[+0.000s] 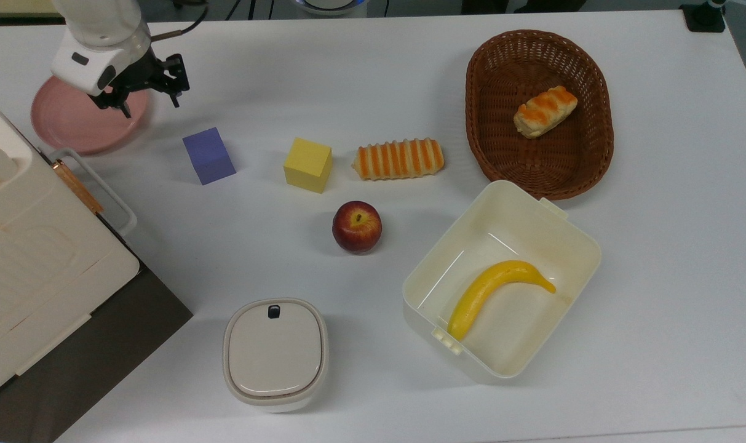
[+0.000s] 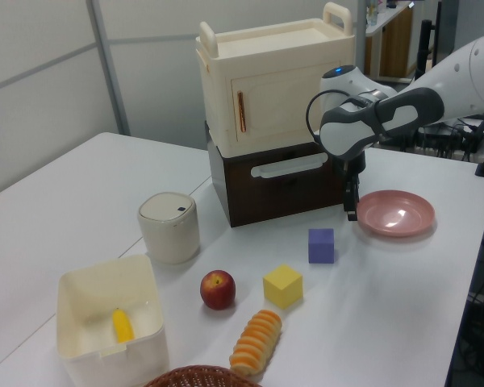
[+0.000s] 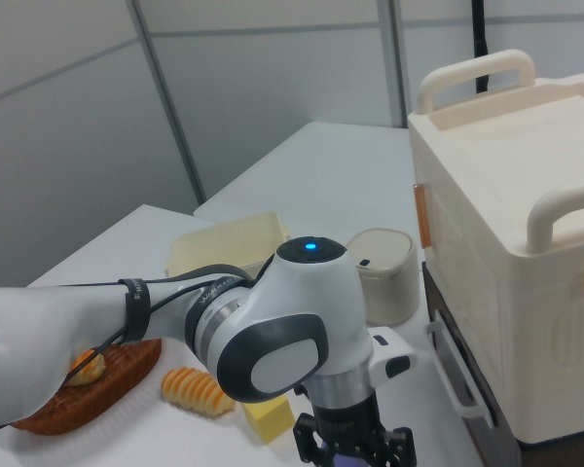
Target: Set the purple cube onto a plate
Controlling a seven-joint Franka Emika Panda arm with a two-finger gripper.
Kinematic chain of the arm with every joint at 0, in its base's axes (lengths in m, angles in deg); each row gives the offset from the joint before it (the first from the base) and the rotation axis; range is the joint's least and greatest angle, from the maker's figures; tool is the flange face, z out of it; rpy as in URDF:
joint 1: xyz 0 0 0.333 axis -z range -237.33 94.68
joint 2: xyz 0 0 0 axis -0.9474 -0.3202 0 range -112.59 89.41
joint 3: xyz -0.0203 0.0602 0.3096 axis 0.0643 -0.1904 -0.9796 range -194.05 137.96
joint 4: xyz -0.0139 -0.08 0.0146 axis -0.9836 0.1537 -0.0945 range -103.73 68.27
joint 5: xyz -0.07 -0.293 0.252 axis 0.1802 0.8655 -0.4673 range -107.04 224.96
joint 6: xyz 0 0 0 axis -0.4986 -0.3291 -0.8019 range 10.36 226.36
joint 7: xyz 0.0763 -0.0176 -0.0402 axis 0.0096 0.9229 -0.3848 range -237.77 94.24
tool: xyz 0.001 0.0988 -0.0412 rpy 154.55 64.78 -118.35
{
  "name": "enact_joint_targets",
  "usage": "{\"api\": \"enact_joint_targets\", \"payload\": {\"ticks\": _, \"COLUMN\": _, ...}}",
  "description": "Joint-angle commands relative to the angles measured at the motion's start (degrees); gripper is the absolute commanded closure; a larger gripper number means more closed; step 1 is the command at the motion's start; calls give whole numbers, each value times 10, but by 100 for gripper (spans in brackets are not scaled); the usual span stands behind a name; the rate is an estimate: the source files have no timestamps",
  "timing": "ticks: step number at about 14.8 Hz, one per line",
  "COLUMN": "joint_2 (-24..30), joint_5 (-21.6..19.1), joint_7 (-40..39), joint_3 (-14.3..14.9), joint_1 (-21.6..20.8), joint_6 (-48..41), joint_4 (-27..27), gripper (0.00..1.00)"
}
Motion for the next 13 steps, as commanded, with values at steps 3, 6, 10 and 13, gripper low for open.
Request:
{"api": "enact_joint_targets", "payload": {"ticks": 3, "joint_2": 1, "joint_5": -5, "joint_7": -7, "joint_3": -10, "joint_1": -28, "joint_6": -1, "joint_4": -10, "gripper": 0}}
{"api": "enact_joint_targets", "payload": {"ticks": 6, "joint_2": -16, "joint_5": -5, "joint_7": -6, "joint_3": -10, "joint_1": -52, "joint_6": 0, "joint_4": -10, "gripper": 0}}
{"api": "enact_joint_targets", "payload": {"ticks": 10, "joint_2": -52, "joint_5": -4, "joint_7": 22, "joint_3": -10, "joint_1": -77, "joint_6": 28, "joint_4": -9, "gripper": 0}}
{"api": "enact_joint_targets", "payload": {"ticks": 13, "joint_2": -62, "joint_5": -4, "joint_7": 55, "joint_3": -10, "joint_1": -80, "joint_6": 53, "joint_4": -8, "gripper": 36}}
